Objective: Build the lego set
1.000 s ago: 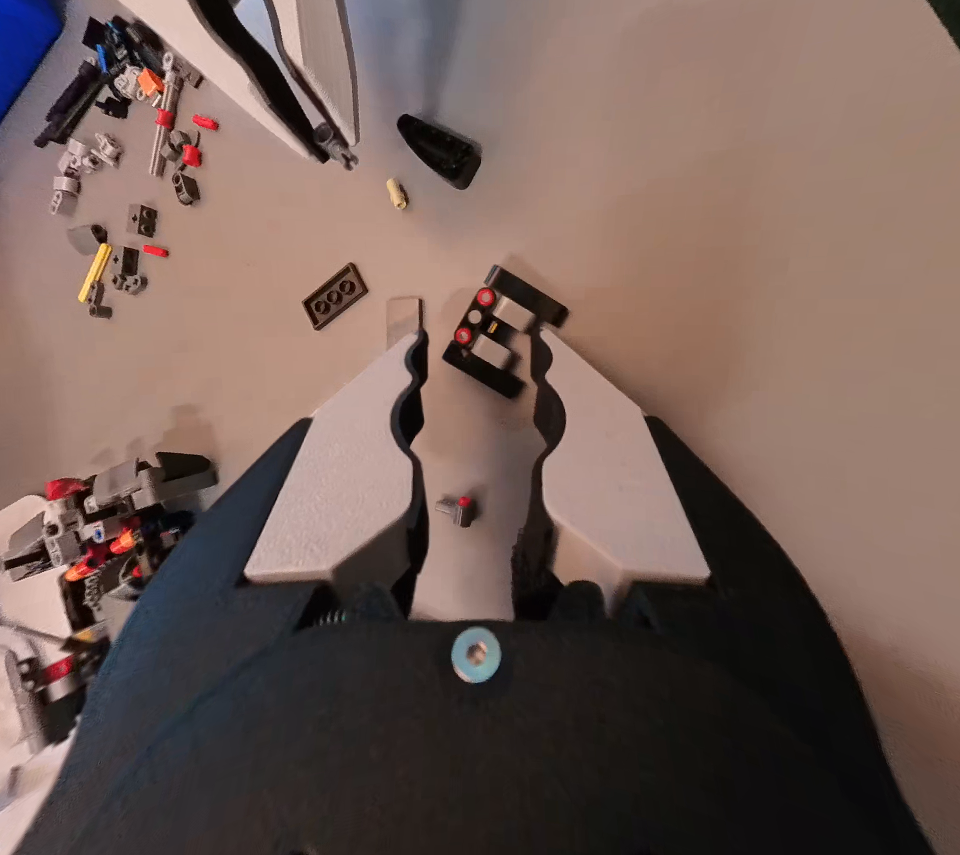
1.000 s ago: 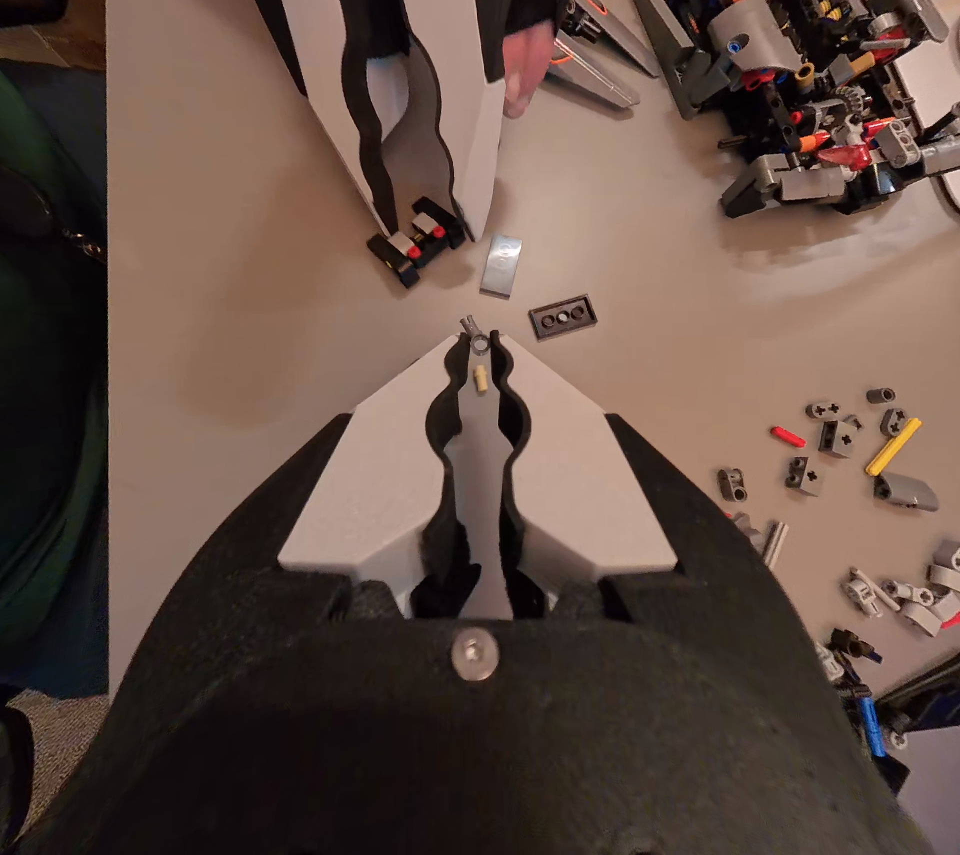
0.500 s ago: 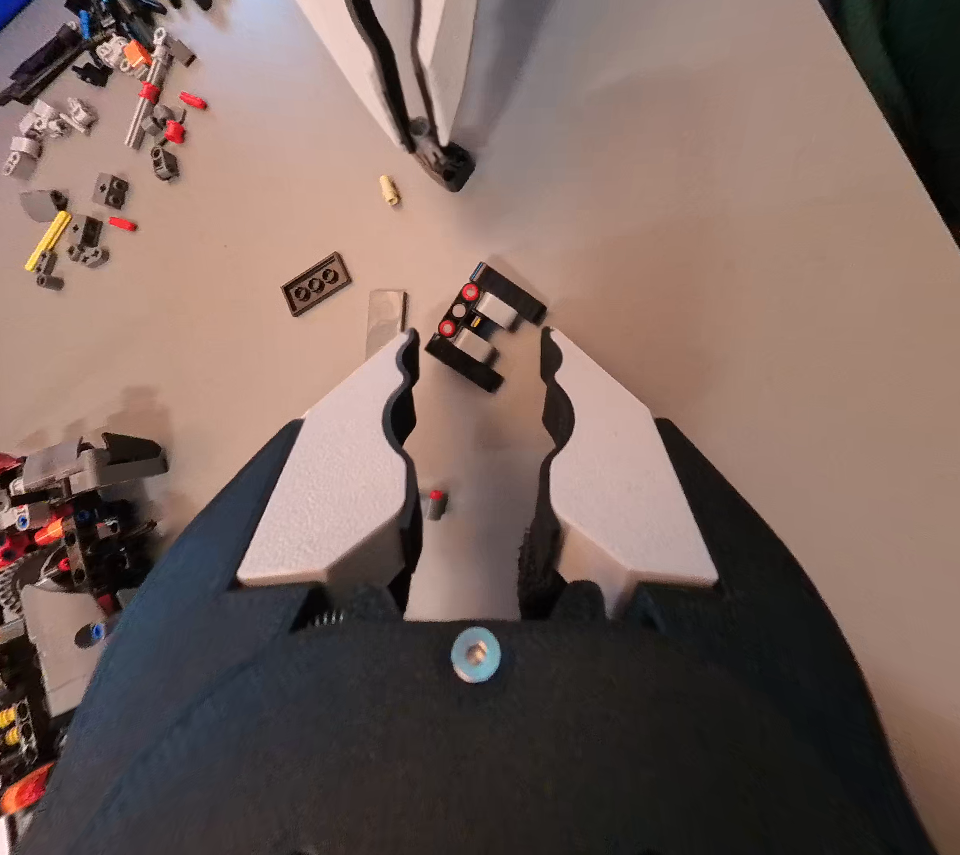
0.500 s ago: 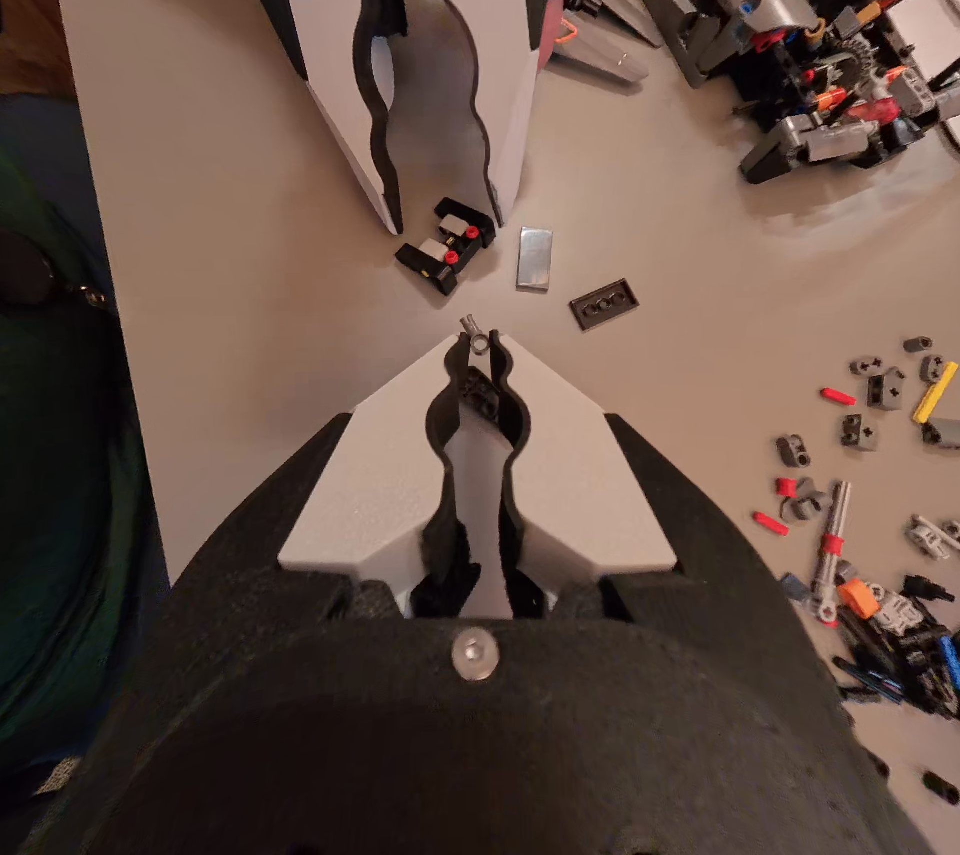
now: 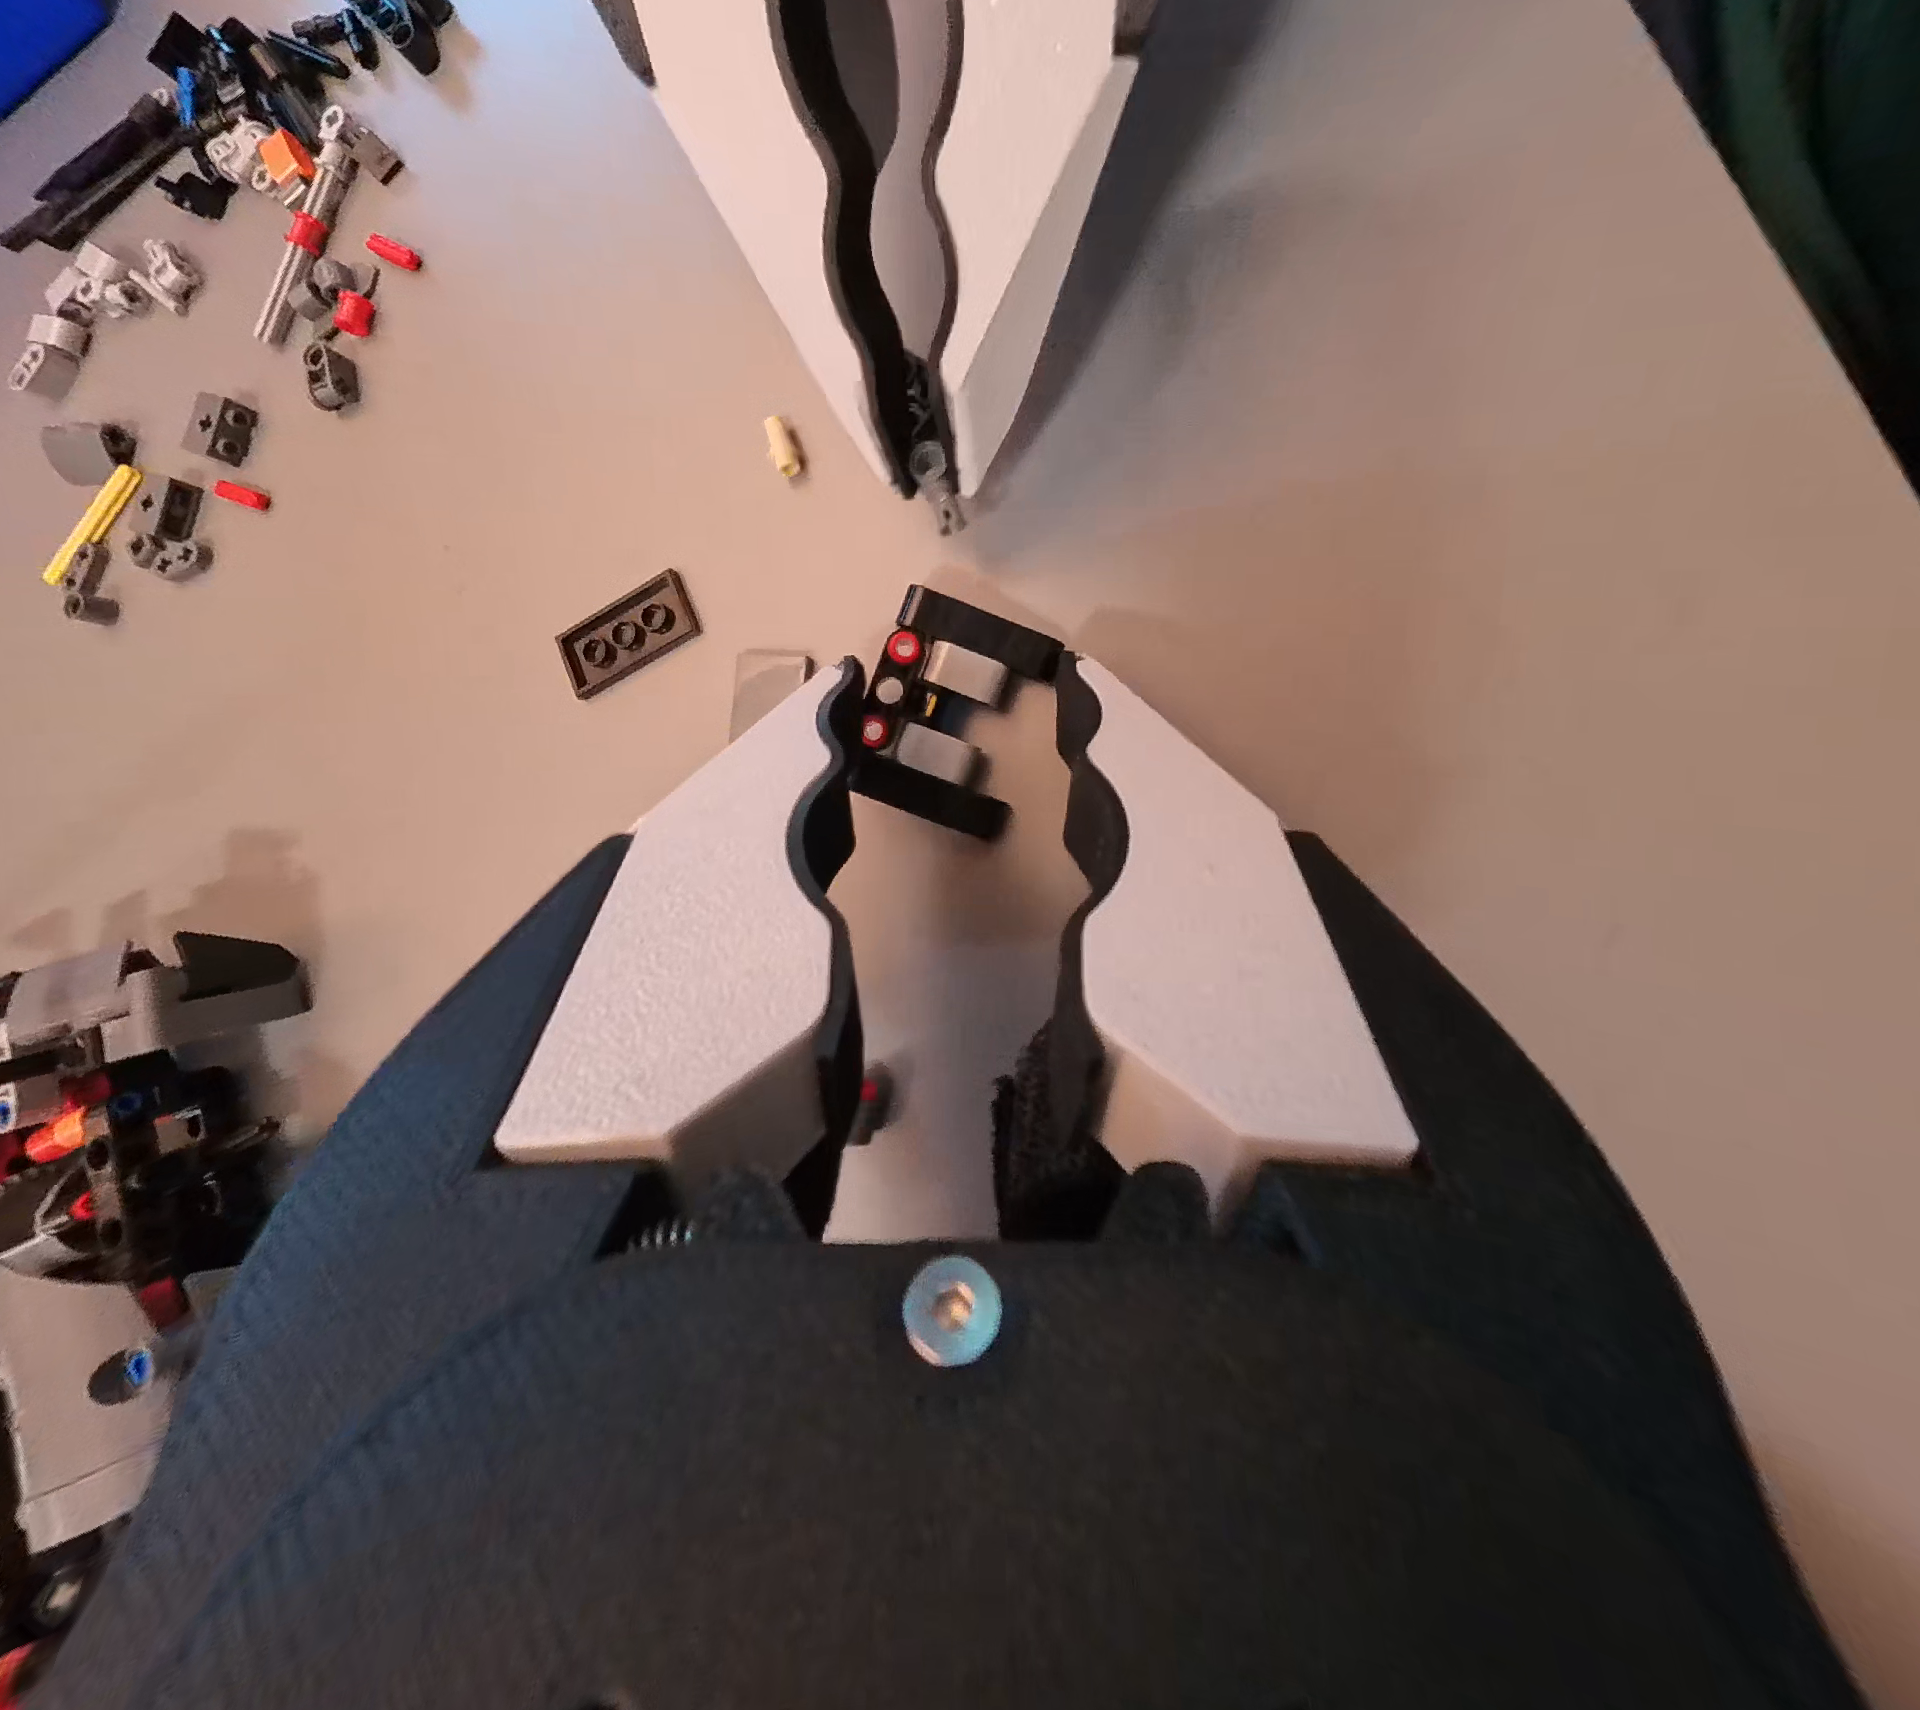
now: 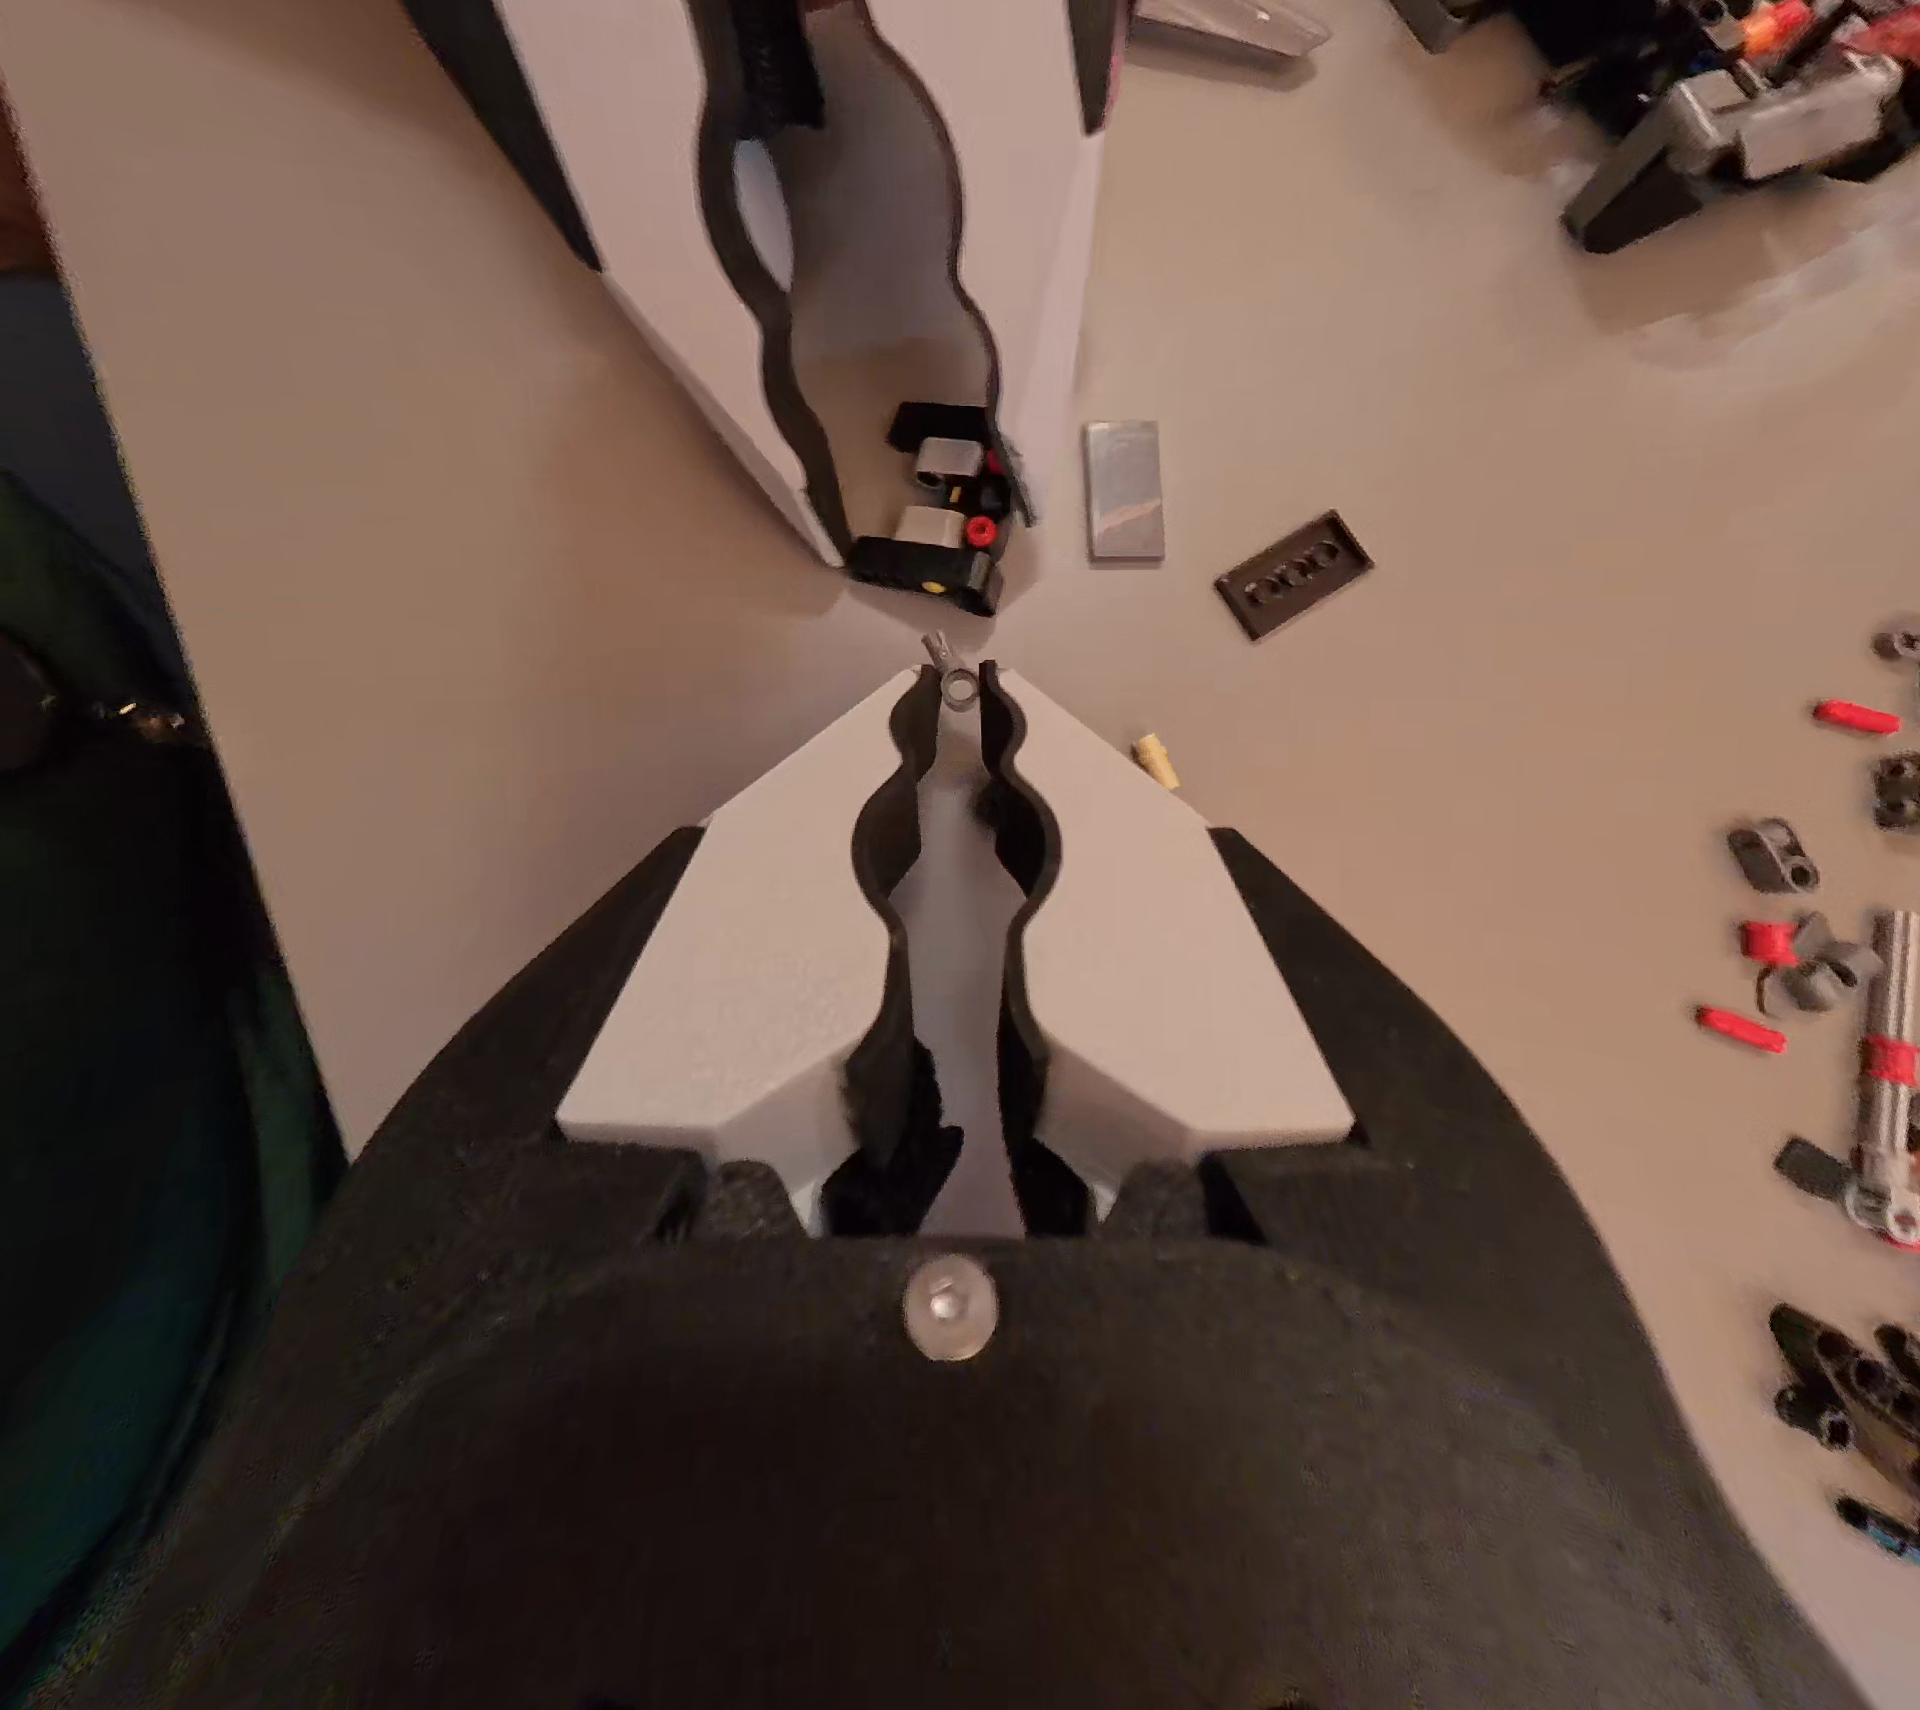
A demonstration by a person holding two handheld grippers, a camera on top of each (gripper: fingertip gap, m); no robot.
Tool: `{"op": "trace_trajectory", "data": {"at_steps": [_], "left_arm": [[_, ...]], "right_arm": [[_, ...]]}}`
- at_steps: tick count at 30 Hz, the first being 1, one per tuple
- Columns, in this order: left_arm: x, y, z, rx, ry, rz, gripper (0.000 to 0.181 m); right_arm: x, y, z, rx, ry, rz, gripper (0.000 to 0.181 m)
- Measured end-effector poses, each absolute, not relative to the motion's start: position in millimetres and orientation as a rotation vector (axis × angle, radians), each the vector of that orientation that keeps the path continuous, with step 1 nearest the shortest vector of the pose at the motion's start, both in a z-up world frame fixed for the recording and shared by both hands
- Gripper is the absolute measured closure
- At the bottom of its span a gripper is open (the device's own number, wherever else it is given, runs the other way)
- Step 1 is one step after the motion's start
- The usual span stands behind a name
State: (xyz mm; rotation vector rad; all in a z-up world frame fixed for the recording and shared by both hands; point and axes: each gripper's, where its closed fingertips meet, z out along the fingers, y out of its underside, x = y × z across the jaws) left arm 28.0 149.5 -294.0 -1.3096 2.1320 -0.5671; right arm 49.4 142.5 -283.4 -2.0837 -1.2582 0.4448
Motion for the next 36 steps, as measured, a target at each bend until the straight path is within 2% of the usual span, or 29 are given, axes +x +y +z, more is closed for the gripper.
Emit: {"op": "trace_trajectory", "data": {"at_steps": [8, 14, 19, 30, 36], "left_arm": [[33, 149, -295, -1.355, 2.11, -0.591, 0.147], [33, 149, -295, -1.359, 2.11, -0.611, 0.147], [33, 149, -295, -1.343, 2.115, -0.6, 0.147], [33, 149, -295, -1.333, 2.121, -0.595, 0.147], [33, 149, -295, -1.335, 2.12, -0.606, 0.147]], "right_arm": [[46, 136, -297, -2.117, -1.28, 0.42, 0.175], [42, 128, -293, -2.129, -1.271, 0.543, 0.166], [43, 127, -289, -2.041, -1.364, 0.493, 0.176], [42, 125, -292, -1.89, -1.527, 0.367, 0.181], [40, 130, -292, -1.94, -1.482, 0.424, 0.178]]}}
